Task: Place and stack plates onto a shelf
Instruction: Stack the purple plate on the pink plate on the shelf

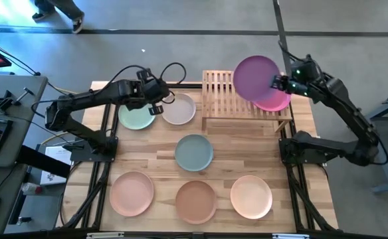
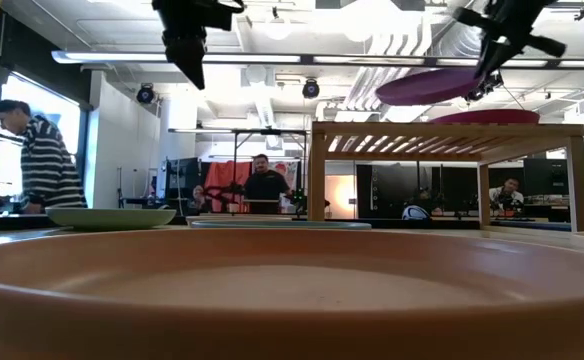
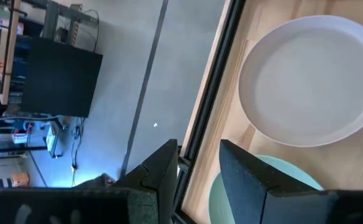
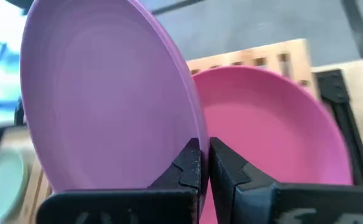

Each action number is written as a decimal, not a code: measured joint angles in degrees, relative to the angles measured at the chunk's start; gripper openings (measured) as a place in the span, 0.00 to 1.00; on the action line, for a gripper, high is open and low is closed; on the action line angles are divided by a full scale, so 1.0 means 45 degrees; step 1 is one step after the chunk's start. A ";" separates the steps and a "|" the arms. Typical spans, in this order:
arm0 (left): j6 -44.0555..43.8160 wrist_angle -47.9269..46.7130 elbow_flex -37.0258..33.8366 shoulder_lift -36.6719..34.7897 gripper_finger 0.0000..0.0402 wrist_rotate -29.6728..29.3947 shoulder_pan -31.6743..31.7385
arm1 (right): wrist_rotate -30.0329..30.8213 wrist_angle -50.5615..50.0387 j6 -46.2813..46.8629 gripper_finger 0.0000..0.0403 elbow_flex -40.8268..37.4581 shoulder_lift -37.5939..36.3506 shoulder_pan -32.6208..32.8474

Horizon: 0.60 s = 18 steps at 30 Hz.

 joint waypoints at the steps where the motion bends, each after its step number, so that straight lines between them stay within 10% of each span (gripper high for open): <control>1: 0.0001 0.0002 0.0000 0.0000 0.28 0.0035 0.0055 | 0.0158 -0.0016 0.0332 0.00 -0.0058 -0.0127 0.0004; 18: 0.0013 -0.0012 0.0000 0.0000 0.28 0.1500 0.0917 | 0.1752 -0.2569 0.2971 0.00 -0.0110 -0.0390 0.0023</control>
